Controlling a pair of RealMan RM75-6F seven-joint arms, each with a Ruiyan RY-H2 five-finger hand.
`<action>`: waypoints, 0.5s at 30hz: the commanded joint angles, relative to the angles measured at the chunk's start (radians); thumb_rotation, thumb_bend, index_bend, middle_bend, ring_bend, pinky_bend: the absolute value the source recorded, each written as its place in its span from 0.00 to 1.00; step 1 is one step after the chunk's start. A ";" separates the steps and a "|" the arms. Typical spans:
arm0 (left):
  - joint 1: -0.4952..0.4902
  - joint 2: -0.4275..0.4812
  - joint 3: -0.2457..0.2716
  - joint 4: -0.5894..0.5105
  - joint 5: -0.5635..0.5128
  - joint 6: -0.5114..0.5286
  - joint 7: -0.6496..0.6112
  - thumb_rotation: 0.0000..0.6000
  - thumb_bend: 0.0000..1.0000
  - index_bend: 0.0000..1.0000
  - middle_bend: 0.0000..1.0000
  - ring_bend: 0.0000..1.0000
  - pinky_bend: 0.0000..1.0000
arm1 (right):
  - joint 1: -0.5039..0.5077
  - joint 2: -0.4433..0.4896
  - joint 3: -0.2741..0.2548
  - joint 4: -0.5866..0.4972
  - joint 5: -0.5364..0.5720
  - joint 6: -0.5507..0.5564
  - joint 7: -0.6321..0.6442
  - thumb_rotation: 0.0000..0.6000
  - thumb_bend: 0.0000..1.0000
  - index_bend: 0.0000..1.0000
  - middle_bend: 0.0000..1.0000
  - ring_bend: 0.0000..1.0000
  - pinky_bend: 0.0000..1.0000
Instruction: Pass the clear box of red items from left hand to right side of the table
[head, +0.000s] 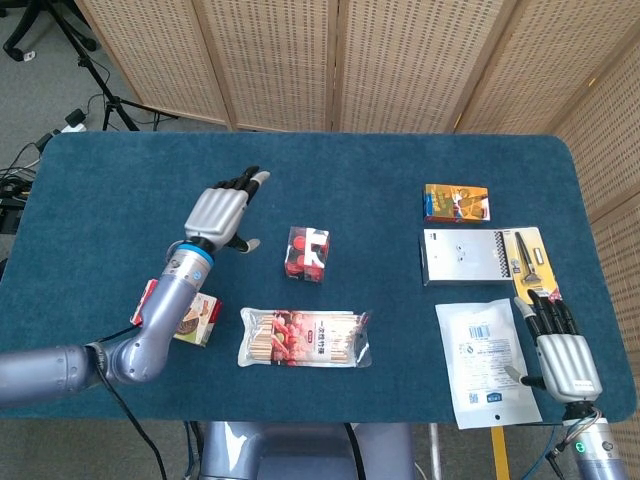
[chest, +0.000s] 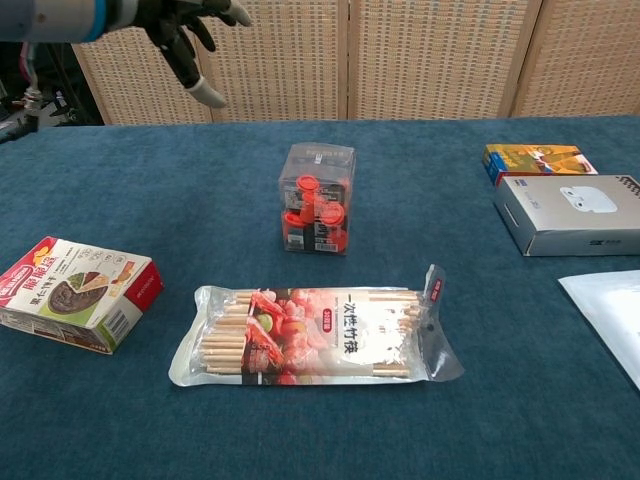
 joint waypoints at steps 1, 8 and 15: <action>0.064 0.064 0.016 -0.054 0.074 0.020 -0.061 1.00 0.21 0.01 0.00 0.15 0.18 | -0.002 -0.002 0.000 -0.003 -0.004 0.006 -0.010 1.00 0.09 0.00 0.00 0.00 0.00; 0.291 0.217 0.091 -0.128 0.350 0.123 -0.262 1.00 0.21 0.01 0.00 0.15 0.17 | -0.008 -0.013 0.000 -0.014 -0.010 0.023 -0.060 1.00 0.08 0.00 0.00 0.00 0.00; 0.477 0.279 0.170 -0.136 0.608 0.280 -0.415 1.00 0.21 0.01 0.00 0.15 0.17 | -0.008 -0.023 -0.002 -0.015 -0.013 0.026 -0.094 1.00 0.08 0.00 0.00 0.00 0.00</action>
